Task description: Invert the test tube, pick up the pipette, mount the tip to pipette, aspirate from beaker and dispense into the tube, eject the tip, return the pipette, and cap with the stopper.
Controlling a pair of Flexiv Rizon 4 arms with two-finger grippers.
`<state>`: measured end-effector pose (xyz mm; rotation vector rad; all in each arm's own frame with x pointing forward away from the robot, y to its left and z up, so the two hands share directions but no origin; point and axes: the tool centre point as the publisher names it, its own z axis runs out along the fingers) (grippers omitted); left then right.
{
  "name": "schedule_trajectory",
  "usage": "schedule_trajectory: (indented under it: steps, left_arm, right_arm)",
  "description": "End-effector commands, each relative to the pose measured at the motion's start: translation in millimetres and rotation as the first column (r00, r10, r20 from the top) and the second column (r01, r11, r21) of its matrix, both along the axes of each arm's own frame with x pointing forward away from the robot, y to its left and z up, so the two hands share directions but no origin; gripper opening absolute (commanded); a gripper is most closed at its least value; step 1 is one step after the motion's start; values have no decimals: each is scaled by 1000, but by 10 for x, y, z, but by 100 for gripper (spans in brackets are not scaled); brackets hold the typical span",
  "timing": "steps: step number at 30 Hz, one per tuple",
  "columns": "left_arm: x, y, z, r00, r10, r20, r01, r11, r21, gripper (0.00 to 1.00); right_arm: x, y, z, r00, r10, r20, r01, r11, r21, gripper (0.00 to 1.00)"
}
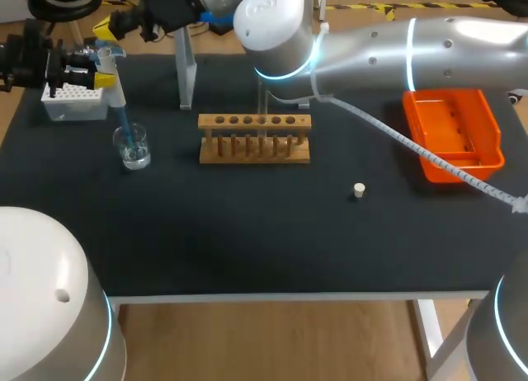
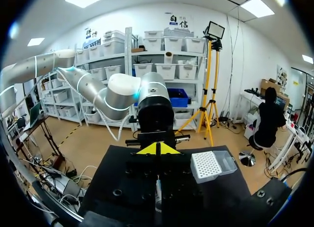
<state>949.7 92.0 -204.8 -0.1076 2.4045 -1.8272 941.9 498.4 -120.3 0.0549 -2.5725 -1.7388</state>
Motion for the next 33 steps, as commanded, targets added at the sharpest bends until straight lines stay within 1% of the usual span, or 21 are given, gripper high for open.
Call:
schedule_trajectory:
  steps: [1,33]
  left_arm:
    - [5,5,0,1000,-2,0,2,1000,0,0]
    - [5,5,0,1000,-2,0,2,1000,0,0]
  right_arm:
    - [-29,-43,9,1000,3,-2,-3,1000,-6,0]
    - [-50,-41,-225,1000,-8,-10,7,999,-46,0]
